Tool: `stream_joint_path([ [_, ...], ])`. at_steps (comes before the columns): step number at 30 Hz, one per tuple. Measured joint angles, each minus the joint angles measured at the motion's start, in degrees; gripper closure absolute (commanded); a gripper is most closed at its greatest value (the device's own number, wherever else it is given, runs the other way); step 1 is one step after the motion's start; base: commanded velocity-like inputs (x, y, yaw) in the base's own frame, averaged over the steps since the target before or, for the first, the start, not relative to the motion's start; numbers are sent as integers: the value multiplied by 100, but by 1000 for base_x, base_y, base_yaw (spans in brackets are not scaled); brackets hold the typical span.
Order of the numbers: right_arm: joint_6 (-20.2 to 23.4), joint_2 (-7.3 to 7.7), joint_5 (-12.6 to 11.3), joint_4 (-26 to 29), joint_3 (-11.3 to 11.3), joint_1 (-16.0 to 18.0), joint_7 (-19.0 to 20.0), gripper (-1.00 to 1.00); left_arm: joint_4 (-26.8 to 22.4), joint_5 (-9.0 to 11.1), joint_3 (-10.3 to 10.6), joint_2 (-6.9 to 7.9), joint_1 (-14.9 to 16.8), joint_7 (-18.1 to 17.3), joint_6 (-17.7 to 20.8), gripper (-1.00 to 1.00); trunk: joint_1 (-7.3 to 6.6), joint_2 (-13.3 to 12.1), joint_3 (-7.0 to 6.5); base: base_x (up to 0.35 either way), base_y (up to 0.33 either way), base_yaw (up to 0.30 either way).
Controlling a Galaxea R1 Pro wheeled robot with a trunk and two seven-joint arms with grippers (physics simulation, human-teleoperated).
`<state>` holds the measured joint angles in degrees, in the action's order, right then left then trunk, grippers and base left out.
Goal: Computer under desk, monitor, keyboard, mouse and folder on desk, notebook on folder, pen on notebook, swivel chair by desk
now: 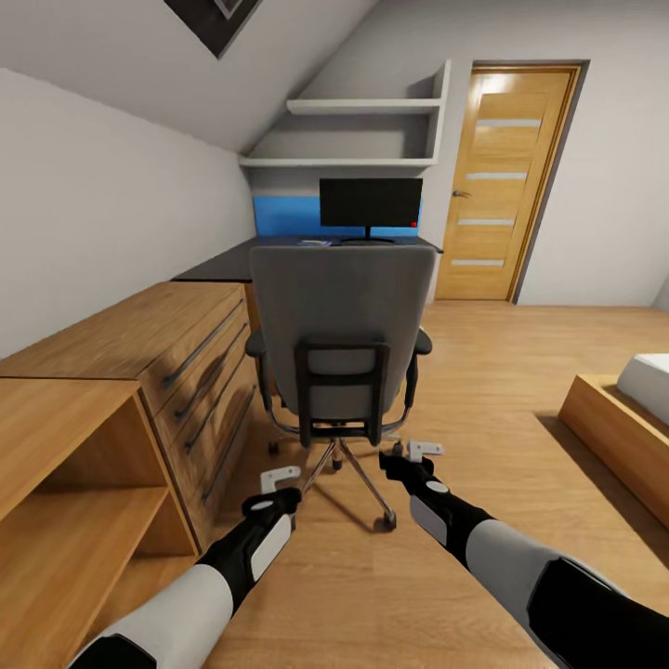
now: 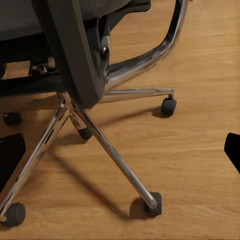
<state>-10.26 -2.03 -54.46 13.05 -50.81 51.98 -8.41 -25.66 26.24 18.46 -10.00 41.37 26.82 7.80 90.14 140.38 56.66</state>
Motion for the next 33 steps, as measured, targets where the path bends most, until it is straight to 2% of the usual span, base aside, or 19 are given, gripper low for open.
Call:
stream_joint_path([
  [3, -10, -9, -3, -2, -6, -9, 0, -100, -153, 2, -7, 0, 0, 2, 219, -100, 66, 120, 54, 0, 0, 0],
  [5, -14, -14, -7, 4, -9, -14, 0, -100, -286, 2, -15, 0, 0, 3, 501, -100, 110, 201, 90, 0, 0, 0],
  [7, -15, -17, -8, 5, -10, -15, 0, -100, -313, 2, -17, 0, 0, 3, 550, -100, 154, 281, 126, 0, 0, 0],
  [12, -16, -18, -9, 15, -11, -17, 13, -100, -383, 2, -40, 0, 0, -7, 627, -100, 165, 289, 215, 0, 0, 0],
  [15, -17, -18, -9, 20, -15, -17, 16, -100, -326, 0, -32, 0, 0, -41, 319, -100, 165, 289, 215, 0, 0, 0],
  [20, -17, -23, -7, 33, -17, -28, 18, -100, 190, -20, 80, 0, -1, -327, -689, -100, 165, 289, 215, 0, 0, 0],
  [23, -17, -21, -3, 36, -14, -39, 18, -100, 448, -56, 148, 0, -3, -488, -1024, -100, 165, 289, 215, 0, 0, 0],
  [27, -17, -22, 17, 37, -24, -50, 18, -100, 573, -68, 184, 0, -3, -568, -1190, -100, 165, 289, 215, 15, 0, 0],
  [33, -17, -26, 306, 45, -52, -109, 26, -100, 625, -68, 196, 0, -3, -595, -1273, -100, 163, 289, 215, 175, 0, 0],
])
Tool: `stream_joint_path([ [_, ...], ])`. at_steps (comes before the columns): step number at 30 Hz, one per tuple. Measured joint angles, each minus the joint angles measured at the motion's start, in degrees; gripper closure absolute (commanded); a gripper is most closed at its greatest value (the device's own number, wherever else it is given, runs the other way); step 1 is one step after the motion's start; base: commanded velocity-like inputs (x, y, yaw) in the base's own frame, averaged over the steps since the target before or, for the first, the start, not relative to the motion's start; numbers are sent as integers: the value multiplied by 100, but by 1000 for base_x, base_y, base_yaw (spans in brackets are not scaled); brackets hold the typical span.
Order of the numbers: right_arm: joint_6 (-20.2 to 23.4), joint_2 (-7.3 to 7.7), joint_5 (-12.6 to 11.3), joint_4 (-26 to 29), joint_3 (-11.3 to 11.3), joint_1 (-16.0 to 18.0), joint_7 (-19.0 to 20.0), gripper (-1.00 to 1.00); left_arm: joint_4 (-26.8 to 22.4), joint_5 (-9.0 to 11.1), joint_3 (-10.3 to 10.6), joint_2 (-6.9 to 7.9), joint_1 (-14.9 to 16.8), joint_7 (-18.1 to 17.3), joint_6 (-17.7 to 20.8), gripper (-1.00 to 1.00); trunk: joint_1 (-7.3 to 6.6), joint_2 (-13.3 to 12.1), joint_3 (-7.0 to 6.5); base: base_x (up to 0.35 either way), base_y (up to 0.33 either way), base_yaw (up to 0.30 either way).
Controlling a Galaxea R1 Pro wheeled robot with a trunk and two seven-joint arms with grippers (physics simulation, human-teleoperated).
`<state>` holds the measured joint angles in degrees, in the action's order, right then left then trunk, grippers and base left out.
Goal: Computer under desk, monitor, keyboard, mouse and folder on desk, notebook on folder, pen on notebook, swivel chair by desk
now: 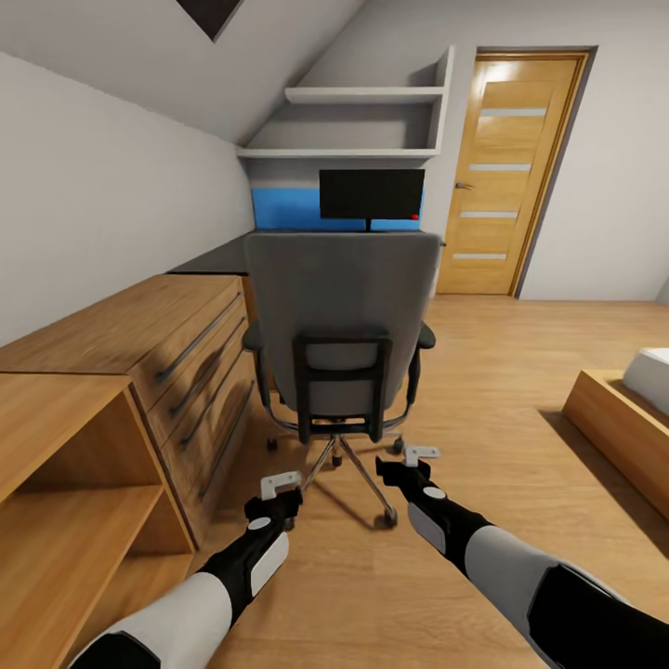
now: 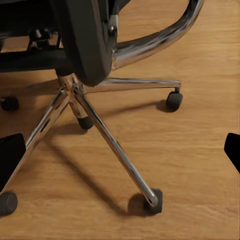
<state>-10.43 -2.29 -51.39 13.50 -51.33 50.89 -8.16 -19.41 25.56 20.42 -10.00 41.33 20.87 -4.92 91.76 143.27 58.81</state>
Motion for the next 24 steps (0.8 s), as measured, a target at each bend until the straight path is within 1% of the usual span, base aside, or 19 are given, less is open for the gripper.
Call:
stream_joint_path([
  [7, 0, -6, 77, 1, -8, -41, 7, -100, 11, -1, -2, 0, 0, -6, -19, -100, 0, 0, 0, 238, -32, 0],
  [10, 0, -13, 88, -2, -15, -51, 9, -100, 19, 0, -2, 0, 0, -10, -24, -100, 2, 0, 0, 72, -17, 0],
  [14, -2, -66, 99, -5, -20, -74, 20, -100, 28, -5, 1, 0, 0, -13, -28, -100, 2, 0, 0, 27, -6, 0],
  [16, -7, -106, 148, -6, -21, -111, 36, -100, 31, -9, 17, 0, 0, -16, -32, -100, 2, 0, 0, 10, -2, 0],
  [19, -57, -136, 298, -2, -23, -153, 41, -100, 33, -14, 82, 0, 0, -19, -32, -100, 2, 0, 0, 5, -1, 0],
  [20, -120, -151, 389, -2, -24, -171, 43, -100, 33, -16, 142, 0, 0, -20, -29, -100, 2, 0, 0, 3, -1, 0],
  [24, -346, -211, 559, -9, -19, -254, 40, -100, 15, -16, 296, 0, 0, -21, -1, -100, 2, 0, 0, 1, 0, 0],
])
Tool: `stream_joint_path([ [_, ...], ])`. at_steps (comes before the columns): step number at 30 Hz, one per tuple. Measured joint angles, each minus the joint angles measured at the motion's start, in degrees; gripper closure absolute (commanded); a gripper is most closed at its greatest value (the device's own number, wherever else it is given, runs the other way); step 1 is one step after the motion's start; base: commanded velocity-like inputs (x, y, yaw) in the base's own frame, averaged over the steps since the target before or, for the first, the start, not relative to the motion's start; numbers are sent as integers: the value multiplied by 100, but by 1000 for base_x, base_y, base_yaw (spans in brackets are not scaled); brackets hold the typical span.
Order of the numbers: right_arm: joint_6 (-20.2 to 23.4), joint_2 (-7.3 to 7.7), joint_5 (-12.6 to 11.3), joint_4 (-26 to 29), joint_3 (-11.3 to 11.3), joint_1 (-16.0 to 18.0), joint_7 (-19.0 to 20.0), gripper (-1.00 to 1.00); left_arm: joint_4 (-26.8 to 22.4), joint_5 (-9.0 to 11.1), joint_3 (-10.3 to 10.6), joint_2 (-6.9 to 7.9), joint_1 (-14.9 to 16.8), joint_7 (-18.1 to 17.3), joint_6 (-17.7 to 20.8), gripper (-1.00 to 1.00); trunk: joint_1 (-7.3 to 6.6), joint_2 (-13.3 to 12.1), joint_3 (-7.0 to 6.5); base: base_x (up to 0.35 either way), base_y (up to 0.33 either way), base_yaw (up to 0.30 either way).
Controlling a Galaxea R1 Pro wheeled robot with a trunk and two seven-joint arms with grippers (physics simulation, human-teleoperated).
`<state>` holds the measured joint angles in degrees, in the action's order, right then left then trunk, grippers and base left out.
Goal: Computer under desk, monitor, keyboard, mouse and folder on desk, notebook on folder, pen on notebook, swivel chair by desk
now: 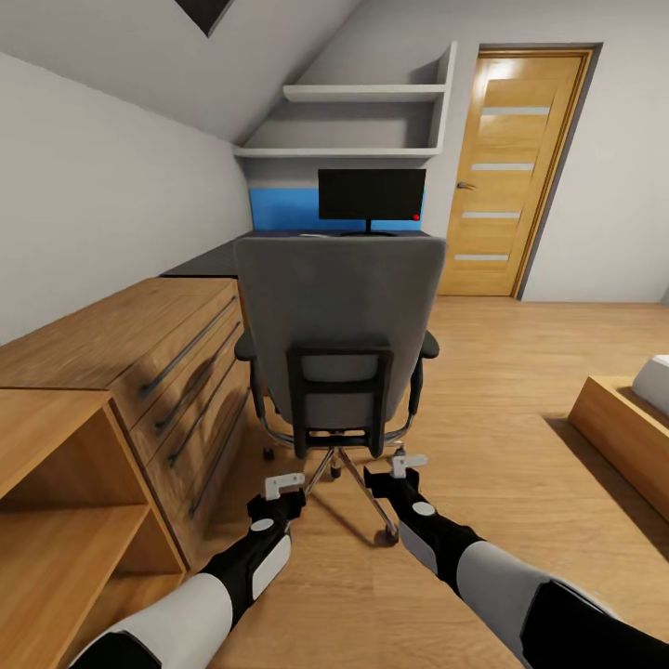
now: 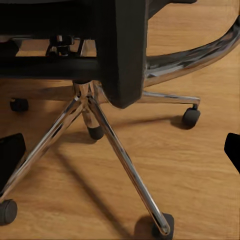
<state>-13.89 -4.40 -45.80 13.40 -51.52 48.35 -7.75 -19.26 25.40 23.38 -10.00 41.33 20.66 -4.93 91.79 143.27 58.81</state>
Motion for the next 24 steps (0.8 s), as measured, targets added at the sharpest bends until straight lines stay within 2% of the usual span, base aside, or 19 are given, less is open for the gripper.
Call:
stream_joint_path([
  [3, -113, -25, 50, -2, -1, -50, 0, -100, -37, 1, 46, 0, 0, 0, 70, -100, 0, 0, 0, 0, 0, 0],
  [9, -216, -70, 100, -4, -2, -98, -2, -100, -314, 63, 84, 0, 9, -2, 694, -100, 0, 0, 0, 0, 0, 0],
  [13, -235, -92, 112, -5, -2, -110, -5, -100, -442, 78, 83, 0, 11, -2, 941, -100, 0, 0, 0, 0, 0, 0],
  [17, -242, -113, 115, -5, -2, -116, -8, -100, -483, 64, 92, 0, 12, -10, 852, -100, 0, 0, 0, 0, 0, 0],
  [18, -243, -117, 116, -3, -2, -117, -8, -100, -491, 59, 117, 0, 12, -13, 734, -100, 0, 0, 0, 0, 0, 0],
  [19, -244, -122, 117, -5, 1, -119, -9, -100, -489, 39, 190, 0, 10, -9, 454, -100, 0, 0, 0, 0, 0, 0],
  [24, -245, -117, 124, -8, 6, -119, -9, -100, -392, 28, 225, 0, 9, -6, 296, -100, 0, 0, 0, 0, 0, 0],
])
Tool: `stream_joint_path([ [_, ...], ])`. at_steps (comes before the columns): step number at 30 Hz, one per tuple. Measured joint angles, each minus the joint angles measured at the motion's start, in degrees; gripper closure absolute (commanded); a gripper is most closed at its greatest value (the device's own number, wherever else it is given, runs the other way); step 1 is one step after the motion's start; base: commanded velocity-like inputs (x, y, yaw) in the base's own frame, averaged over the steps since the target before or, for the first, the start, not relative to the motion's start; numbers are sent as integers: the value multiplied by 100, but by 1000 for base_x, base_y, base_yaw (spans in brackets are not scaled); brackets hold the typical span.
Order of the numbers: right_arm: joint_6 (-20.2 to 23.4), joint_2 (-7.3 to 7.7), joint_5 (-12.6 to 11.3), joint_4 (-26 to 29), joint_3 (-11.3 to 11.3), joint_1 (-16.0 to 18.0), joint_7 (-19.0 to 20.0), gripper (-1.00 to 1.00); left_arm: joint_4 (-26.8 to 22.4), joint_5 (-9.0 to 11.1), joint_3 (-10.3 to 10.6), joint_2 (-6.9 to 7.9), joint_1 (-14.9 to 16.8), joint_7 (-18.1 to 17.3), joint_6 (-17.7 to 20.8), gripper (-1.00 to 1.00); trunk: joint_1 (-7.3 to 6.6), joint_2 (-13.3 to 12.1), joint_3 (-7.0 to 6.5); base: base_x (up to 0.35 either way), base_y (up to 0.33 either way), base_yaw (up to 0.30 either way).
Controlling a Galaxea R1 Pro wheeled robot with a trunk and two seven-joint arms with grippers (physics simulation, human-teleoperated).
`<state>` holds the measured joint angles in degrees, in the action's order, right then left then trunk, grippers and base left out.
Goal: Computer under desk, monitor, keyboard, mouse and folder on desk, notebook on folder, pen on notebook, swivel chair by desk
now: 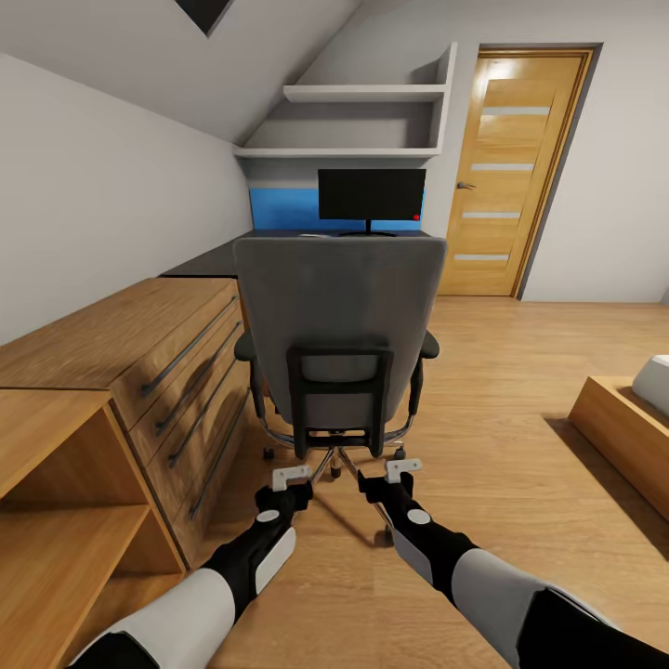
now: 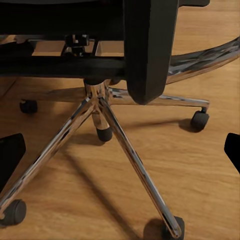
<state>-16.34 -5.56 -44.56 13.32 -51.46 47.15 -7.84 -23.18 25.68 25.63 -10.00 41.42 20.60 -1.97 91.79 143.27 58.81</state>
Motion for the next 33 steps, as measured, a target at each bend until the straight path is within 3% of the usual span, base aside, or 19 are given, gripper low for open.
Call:
stream_joint_path([
  [15, 0, 1, 2, 3, 9, 0, -8, -100, 50, -4, 8, 0, 0, 1, -41, -100, -2, 0, -1, 176, 0, -6],
  [33, 5, -2, 20, 13, -21, 0, 3, -100, 53, 1, 14, 0, -2, 0, -41, -100, -3, 0, -59, 206, -54, -99],
])
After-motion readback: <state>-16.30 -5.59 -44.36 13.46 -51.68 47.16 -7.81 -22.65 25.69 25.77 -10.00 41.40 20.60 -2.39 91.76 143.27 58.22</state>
